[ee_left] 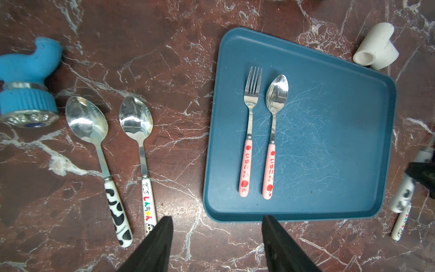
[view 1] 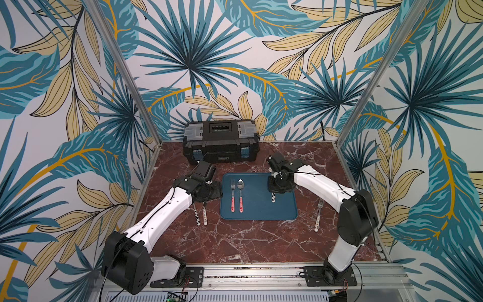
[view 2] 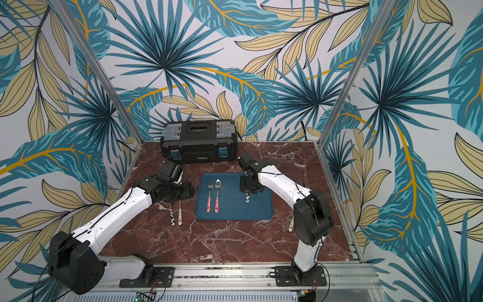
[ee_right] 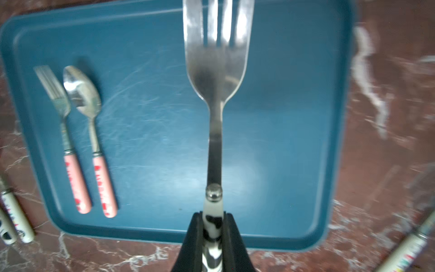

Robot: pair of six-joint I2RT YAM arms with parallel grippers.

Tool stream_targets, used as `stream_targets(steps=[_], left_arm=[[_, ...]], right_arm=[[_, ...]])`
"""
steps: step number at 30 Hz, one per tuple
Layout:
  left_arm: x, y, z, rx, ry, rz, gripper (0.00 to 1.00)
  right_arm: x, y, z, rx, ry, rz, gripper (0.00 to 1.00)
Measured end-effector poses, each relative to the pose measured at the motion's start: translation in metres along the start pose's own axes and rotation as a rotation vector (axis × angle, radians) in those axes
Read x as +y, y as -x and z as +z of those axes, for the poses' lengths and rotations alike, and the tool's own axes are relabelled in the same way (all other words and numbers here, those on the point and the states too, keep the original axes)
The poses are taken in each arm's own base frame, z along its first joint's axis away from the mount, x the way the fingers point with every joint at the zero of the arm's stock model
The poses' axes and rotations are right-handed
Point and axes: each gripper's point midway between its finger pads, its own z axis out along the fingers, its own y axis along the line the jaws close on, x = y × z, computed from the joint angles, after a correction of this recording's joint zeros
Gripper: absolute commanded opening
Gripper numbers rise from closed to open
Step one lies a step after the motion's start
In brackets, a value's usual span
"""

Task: Set the spoon and fork side by side
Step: Place the fork on the tray.

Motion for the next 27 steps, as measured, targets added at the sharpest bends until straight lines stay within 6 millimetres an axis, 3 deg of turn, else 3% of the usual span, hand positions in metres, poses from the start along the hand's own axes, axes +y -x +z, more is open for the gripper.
stream_targets(steps=[2, 5, 9, 16, 22, 27], left_arm=[[0.001, -0.001, -0.001, 0.001, 0.006, 0.0, 0.65], [0.004, -0.001, -0.005, -0.004, 0.015, 0.001, 0.65], [0.006, 0.0, -0.015, -0.028, 0.013, 0.001, 0.65], [0.007, 0.0, -0.019, -0.039, 0.014, 0.002, 0.65], [0.007, 0.0, -0.02, -0.041, 0.016, 0.002, 0.65], [0.007, 0.0, -0.02, -0.041, 0.016, 0.001, 0.65]], right_arm=[[0.027, -0.007, 0.02, 0.051, 0.024, -0.029, 0.05], [0.045, -0.018, 0.046, 0.119, 0.033, -0.038, 0.05], [0.049, -0.021, 0.062, 0.165, 0.028, -0.013, 0.06], [0.053, -0.021, 0.066, 0.183, 0.037, 0.009, 0.08], [0.048, -0.028, 0.081, 0.217, 0.009, 0.006, 0.11], [0.049, -0.026, 0.079, 0.212, 0.004, 0.0, 0.12]])
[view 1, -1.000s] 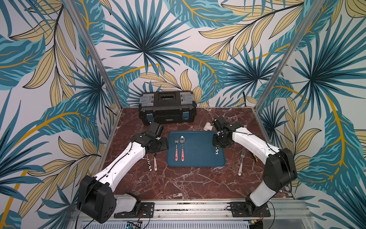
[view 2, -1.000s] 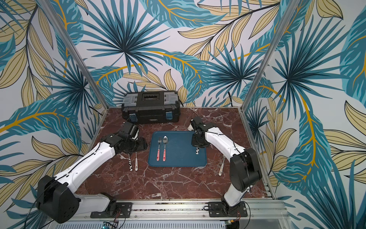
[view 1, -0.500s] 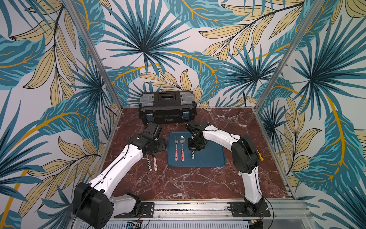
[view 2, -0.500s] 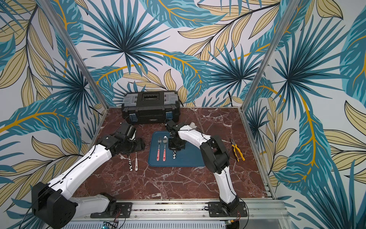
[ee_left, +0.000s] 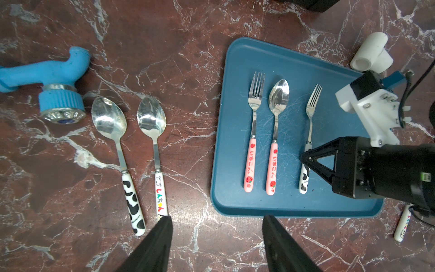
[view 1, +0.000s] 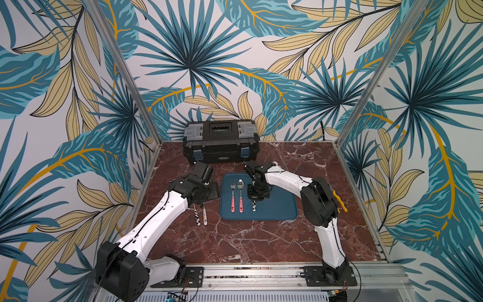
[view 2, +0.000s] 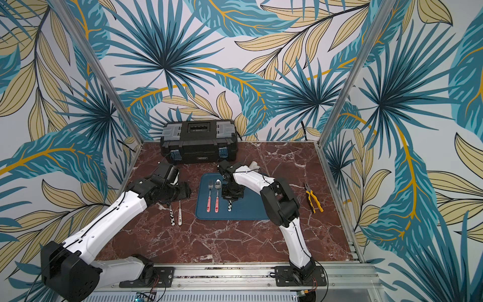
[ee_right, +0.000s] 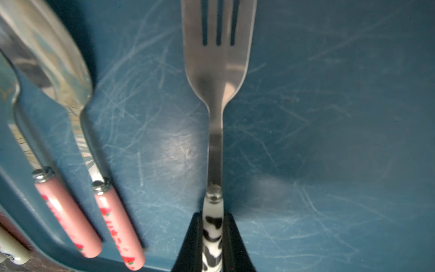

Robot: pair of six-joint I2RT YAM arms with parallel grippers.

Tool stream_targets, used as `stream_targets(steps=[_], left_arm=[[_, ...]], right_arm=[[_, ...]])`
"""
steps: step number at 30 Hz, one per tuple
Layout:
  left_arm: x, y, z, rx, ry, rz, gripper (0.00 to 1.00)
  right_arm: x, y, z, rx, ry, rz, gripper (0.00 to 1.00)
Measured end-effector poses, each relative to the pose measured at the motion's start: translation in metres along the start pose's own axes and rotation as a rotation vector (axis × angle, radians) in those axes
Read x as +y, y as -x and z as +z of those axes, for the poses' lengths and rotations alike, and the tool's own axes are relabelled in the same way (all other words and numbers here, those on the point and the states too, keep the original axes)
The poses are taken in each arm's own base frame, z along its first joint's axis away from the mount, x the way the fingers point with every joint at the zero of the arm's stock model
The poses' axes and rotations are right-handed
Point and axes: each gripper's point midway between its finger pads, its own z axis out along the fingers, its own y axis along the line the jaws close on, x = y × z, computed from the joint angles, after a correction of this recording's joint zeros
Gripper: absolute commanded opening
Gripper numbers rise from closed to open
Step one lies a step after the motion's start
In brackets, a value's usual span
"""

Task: Set the spoon and fork side by side
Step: Place the fork on the tray.

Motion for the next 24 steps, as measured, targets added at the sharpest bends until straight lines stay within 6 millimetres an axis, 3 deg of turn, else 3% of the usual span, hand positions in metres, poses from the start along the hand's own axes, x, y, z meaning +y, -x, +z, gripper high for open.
stream_targets(steps=[15, 24], left_arm=[[0.0017, -0.0018, -0.0008, 0.007, 0.005, -0.001, 0.65], [0.0017, -0.0018, -0.0008, 0.007, 0.005, -0.002, 0.65]], right_arm=[[-0.0048, -0.0027, 0.0039, 0.01, -0.024, -0.014, 0.16], [-0.002, -0.0047, 0.0045, 0.011, -0.021, -0.038, 0.33]])
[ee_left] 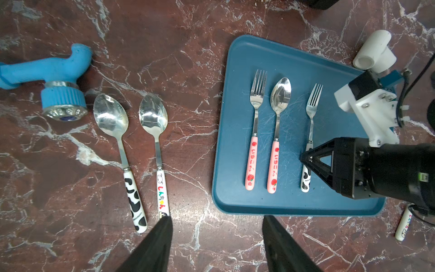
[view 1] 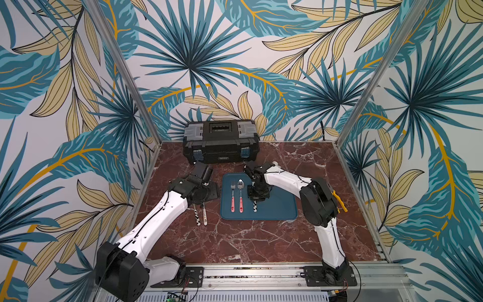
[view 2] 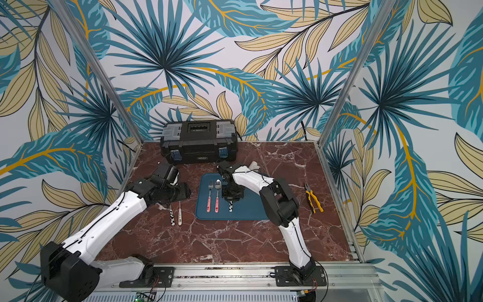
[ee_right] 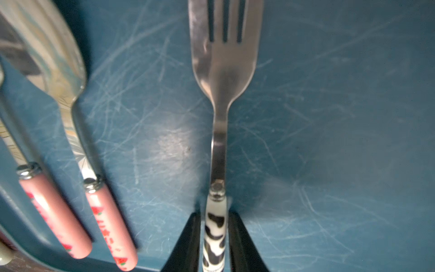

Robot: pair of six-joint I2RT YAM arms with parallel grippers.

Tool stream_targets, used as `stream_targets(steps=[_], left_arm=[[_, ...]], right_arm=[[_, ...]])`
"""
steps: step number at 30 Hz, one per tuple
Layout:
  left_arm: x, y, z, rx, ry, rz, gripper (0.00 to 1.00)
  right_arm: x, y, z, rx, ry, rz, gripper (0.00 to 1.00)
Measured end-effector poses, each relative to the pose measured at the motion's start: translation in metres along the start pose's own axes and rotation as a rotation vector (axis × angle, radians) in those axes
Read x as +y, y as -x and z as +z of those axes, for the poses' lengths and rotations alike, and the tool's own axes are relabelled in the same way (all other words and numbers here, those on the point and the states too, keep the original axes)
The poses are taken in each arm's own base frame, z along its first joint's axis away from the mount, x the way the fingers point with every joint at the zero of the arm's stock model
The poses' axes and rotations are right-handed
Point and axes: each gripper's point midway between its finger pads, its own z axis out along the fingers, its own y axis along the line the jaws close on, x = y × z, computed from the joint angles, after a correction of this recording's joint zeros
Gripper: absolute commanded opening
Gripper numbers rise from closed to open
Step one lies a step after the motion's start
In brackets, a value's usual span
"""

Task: Set the spoon and fork side by side
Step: Place the fork on the tray, then pick up the spoon from the center of the board.

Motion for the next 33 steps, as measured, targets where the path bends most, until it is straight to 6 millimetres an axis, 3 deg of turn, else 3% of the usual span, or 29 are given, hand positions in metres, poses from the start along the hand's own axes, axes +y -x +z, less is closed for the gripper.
stream_targets(steps=[9, 14, 16, 19, 23, 26, 28, 33], left_arm=[[0.0, 0.0, 0.0, 0.0, 0.0, 0.0, 0.66], [0.003, 0.001, 0.003, -0.001, 0.017, 0.0, 0.65], [0.007, 0.001, 0.009, 0.01, 0.043, -0.007, 0.64], [0.021, -0.002, 0.026, 0.053, 0.111, -0.041, 0.63], [0.052, -0.009, 0.046, 0.098, 0.209, -0.128, 0.6], [0.074, -0.021, 0.055, 0.131, 0.253, -0.204, 0.58], [0.087, -0.029, 0.06, 0.144, 0.273, -0.254, 0.57], [0.11, -0.05, 0.073, 0.177, 0.3, -0.365, 0.57]], right_arm=[[0.002, -0.001, -0.002, -0.008, 0.006, -0.007, 0.36], [0.002, -0.003, -0.017, -0.021, 0.017, -0.004, 0.42], [0.005, -0.002, -0.033, -0.052, 0.039, -0.006, 0.44], [0.01, 0.002, -0.075, -0.134, 0.096, -0.013, 0.45], [0.012, 0.004, -0.141, -0.276, 0.171, -0.021, 0.46], [0.006, 0.003, -0.169, -0.349, 0.184, -0.021, 0.46], [0.0, 0.002, -0.171, -0.359, 0.172, -0.018, 0.46], [-0.022, -0.01, -0.139, -0.291, 0.102, 0.001, 0.46]])
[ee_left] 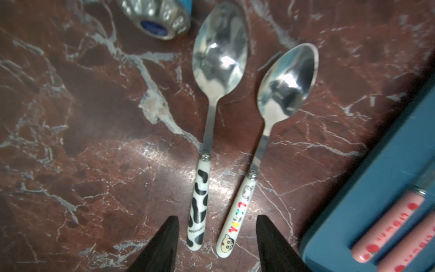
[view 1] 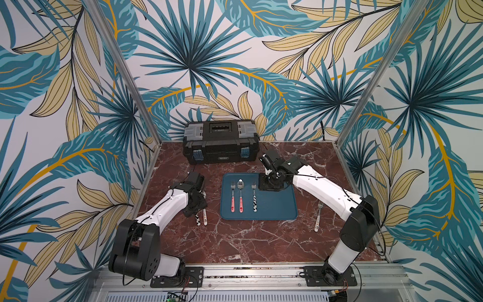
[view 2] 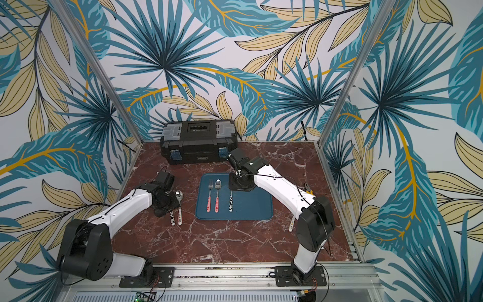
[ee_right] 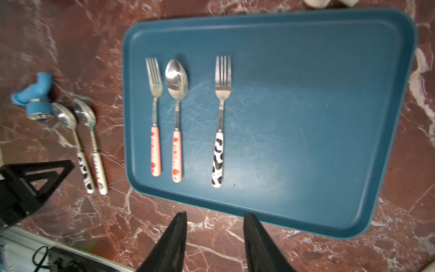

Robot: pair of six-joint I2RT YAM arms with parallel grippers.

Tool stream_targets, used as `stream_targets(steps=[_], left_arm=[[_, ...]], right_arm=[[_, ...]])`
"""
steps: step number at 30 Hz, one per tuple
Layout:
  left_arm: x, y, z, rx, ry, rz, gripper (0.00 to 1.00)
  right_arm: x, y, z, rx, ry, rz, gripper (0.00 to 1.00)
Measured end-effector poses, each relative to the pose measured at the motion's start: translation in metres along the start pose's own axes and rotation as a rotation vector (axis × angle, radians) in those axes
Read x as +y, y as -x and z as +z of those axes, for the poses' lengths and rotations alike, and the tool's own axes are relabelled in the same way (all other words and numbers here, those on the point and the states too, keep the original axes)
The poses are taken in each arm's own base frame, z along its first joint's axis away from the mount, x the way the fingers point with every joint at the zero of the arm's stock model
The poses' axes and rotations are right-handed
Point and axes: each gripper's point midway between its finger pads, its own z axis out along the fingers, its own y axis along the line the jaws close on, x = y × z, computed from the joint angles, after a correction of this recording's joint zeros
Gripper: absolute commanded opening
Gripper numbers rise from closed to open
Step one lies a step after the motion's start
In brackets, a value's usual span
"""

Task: Set the spoon and fork side by side
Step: Pick up the spoon from the center of the board.

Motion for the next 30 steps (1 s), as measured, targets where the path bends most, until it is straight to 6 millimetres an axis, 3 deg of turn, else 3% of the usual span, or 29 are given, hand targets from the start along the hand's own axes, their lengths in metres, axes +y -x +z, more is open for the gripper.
stream_targets(steps=[6, 10, 17, 25, 30], left_arm=[[0.009, -0.005, 0.02, 0.036, -0.013, -0.064, 0.53], [0.009, -0.001, 0.036, 0.057, -0.011, -0.086, 0.27], [0.008, 0.003, 0.038, 0.048, -0.028, -0.106, 0.15], [0.007, 0.001, 0.035, 0.041, -0.05, -0.108, 0.09], [0.006, -0.003, 0.014, 0.031, -0.084, -0.094, 0.08]], right_arm=[[-0.011, -0.008, 0.009, 0.03, -0.027, 0.001, 0.45], [-0.013, -0.01, 0.01, 0.035, -0.032, 0.001, 0.45], [-0.021, -0.012, 0.01, 0.037, -0.038, 0.012, 0.45], [-0.026, -0.01, 0.011, 0.035, -0.043, 0.025, 0.45], [-0.031, -0.008, 0.01, 0.026, -0.042, 0.036, 0.45]])
